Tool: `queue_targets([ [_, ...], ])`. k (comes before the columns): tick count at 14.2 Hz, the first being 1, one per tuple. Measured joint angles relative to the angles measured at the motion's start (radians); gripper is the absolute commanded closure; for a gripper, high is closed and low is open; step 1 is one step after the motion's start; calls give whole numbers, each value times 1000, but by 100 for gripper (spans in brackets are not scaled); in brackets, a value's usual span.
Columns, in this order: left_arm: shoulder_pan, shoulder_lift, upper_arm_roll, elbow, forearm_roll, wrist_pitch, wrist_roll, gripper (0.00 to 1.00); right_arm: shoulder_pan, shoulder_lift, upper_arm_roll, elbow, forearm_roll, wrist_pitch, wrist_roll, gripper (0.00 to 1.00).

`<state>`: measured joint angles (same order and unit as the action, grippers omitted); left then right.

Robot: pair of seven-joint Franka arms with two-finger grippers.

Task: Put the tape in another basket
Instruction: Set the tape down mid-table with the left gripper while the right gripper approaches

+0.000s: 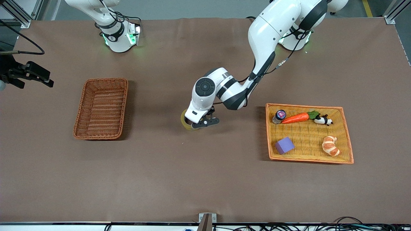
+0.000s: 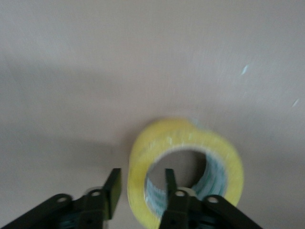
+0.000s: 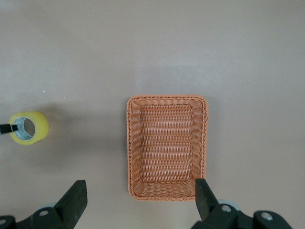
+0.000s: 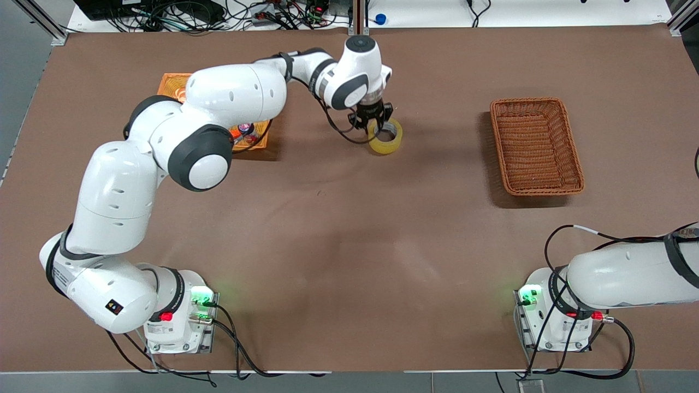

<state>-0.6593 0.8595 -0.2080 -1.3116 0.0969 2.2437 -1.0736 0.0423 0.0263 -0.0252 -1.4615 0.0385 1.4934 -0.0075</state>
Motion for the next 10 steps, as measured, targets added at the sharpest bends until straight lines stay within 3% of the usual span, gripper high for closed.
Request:
queue_targets([
  [3, 30, -104, 67, 38, 54, -120, 42, 0, 32, 3, 5, 1, 0, 11, 0, 0],
  [10, 335, -454, 79, 33, 68, -429, 274, 0, 186, 109, 92, -5, 1, 105, 58, 0],
])
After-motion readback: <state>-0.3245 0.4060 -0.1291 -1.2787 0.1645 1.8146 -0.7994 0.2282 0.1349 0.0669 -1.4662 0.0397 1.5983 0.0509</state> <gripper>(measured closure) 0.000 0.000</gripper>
